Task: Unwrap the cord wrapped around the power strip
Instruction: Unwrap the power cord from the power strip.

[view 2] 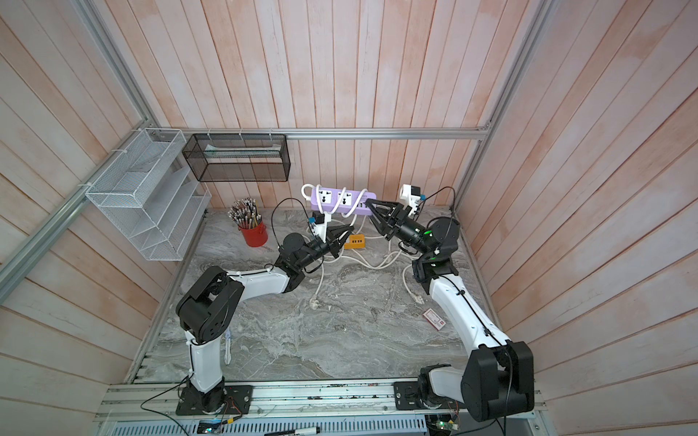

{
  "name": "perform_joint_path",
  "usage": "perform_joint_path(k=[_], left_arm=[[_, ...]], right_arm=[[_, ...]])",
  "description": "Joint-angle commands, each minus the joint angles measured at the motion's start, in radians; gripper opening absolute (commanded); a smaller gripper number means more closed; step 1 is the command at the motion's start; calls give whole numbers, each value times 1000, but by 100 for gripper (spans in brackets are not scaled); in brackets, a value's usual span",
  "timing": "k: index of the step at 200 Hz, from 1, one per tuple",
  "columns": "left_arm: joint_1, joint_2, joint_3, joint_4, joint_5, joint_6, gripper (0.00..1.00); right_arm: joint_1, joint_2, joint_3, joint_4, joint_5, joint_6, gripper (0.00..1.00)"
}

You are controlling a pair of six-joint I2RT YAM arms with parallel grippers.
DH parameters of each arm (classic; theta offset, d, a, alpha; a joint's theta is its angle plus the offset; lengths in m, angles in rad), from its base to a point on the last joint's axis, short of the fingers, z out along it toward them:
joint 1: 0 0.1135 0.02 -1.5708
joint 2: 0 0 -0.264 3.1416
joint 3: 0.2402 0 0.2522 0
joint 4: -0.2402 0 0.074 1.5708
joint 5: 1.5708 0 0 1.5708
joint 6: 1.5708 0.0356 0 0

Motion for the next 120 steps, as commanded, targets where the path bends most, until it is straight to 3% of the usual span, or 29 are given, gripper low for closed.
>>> perform_joint_path(k=[1, 57, 120], left_arm=[[49, -19, -31, 14, -33, -20, 0], [191, -83, -12, -35, -9, 34, 0], [290, -202, -13, -104, 24, 97, 0]], right_arm=[[8, -37, -4, 18, -15, -19, 23], [11, -134, -112, -209, -131, -125, 23], [-47, -204, -188, -597, -169, -416, 23]])
